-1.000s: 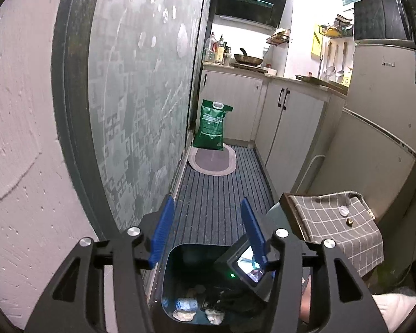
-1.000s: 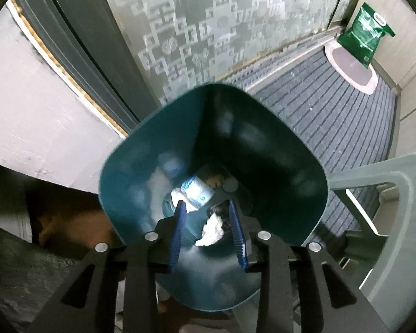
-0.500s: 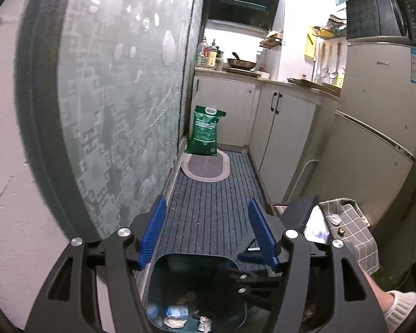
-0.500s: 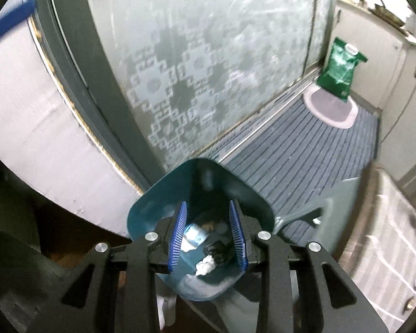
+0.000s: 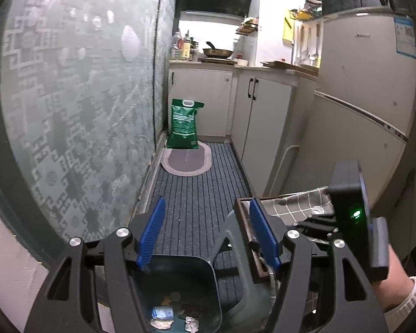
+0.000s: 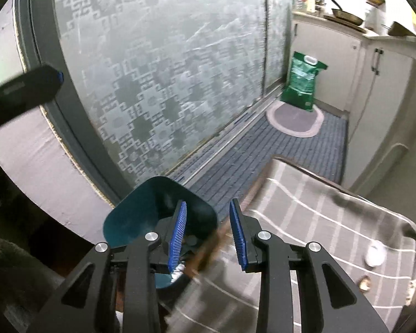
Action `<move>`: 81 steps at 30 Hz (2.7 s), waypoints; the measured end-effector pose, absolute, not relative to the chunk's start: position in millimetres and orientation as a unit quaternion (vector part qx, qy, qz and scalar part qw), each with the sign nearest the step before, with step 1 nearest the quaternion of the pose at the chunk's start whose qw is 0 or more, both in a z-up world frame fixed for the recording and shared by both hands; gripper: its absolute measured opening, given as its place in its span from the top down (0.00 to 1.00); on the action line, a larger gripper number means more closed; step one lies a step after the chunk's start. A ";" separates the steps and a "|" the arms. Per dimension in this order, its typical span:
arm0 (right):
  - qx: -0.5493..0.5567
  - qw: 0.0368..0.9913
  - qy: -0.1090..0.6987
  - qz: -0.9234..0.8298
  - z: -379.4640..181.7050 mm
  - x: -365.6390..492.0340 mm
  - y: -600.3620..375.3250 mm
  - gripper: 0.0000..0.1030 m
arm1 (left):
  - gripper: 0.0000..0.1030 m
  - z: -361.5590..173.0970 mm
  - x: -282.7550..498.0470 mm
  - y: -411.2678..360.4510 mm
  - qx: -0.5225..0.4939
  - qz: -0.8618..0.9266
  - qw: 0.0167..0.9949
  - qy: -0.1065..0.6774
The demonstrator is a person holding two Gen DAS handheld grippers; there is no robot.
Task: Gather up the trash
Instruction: 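Move both open tools back over the table toward the white cup, then grasp the white cap with the left tool while the right tool grasps the brown walnut shell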
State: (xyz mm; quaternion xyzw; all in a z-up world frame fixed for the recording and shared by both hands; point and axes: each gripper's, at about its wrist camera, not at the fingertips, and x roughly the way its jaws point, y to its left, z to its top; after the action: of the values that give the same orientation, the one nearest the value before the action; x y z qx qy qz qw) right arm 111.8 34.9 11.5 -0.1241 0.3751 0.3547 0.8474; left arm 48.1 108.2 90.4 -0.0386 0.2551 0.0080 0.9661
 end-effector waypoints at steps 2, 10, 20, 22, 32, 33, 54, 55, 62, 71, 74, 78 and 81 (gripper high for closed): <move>-0.122 0.853 0.374 0.341 12.2 114.8 19.4 0.69 | 0.36 88.4 53.5 99.1 -0.036 0.001 0.965 0.259; -0.104 0.874 0.382 0.282 6.3 132.6 -44.0 0.68 | 0.36 80.0 74.9 67.0 -0.028 -0.021 0.961 0.273; -0.096 0.877 0.404 0.242 -17.2 144.2 -93.8 0.68 | 0.36 68.4 95.7 35.5 -0.016 -0.041 0.956 0.291; -0.094 0.876 0.408 0.237 -21.9 146.7 -99.6 0.68 | 0.36 66.1 99.2 29.5 -0.013 -0.042 0.955 0.294; -0.101 0.876 0.406 0.239 -30.5 148.5 -109.3 0.73 | 0.36 49.1 120.6 1.2 -0.007 -0.060 0.946 0.317; -0.098 0.877 0.405 0.238 -30.4 148.6 -109.8 0.76 | 0.36 47.2 121.4 -1.1 -0.006 -0.061 0.946 0.319; -0.054 0.897 0.370 0.237 8.0 128.9 -163.2 0.81 | 0.46 -13.2 172.7 -61.9 -0.005 -0.091 0.913 0.398; -0.051 0.898 0.368 0.236 9.9 127.8 -167.3 0.81 | 0.46 -16.1 175.1 -66.5 -0.004 -0.097 0.911 0.402; -0.033 0.901 0.362 0.235 15.4 123.1 -191.0 0.81 | 0.47 -30.6 187.4 -97.3 0.020 -0.115 0.898 0.424; -0.024 0.903 0.361 0.231 16.6 116.8 -208.8 0.81 | 0.52 -34.4 208.0 -114.5 0.029 -0.100 0.899 0.425; -0.026 0.902 0.364 0.231 14.4 114.8 -212.7 0.81 | 0.52 -34.5 214.5 -118.7 0.032 -0.093 0.900 0.424; -0.030 0.902 0.365 0.228 13.0 112.9 -218.1 0.81 | 0.64 -34.8 219.3 -121.7 0.032 -0.083 0.902 0.423; -0.029 0.902 0.366 0.226 12.6 112.2 -221.3 0.81 | 0.68 -34.8 219.9 -123.0 0.033 -0.081 0.903 0.421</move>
State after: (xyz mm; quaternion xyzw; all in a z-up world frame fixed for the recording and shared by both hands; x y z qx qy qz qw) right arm 112.2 -221.3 12.6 -0.0295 0.3660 0.2256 0.9024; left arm 219.9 -123.0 -34.8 0.0328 0.4213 -0.0808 0.9027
